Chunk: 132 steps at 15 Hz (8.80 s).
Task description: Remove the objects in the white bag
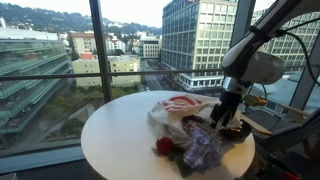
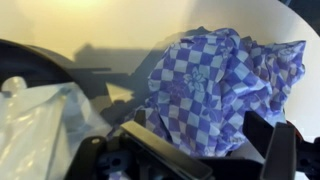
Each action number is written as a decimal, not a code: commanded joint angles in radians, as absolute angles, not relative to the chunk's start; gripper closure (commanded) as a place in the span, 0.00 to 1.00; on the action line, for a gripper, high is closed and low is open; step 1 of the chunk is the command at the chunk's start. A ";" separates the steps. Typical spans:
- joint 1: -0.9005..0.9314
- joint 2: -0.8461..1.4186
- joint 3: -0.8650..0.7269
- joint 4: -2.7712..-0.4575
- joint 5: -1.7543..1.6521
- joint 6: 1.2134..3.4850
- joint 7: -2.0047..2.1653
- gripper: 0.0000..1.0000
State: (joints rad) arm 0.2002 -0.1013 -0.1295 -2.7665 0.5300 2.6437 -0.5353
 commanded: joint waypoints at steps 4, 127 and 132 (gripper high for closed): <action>0.218 0.170 -0.072 -2.652 0.680 2.860 -0.796 0.00; 0.073 0.047 0.067 -2.106 0.880 1.465 -0.357 0.96; 0.106 0.094 0.104 -2.019 0.893 1.627 -0.413 0.96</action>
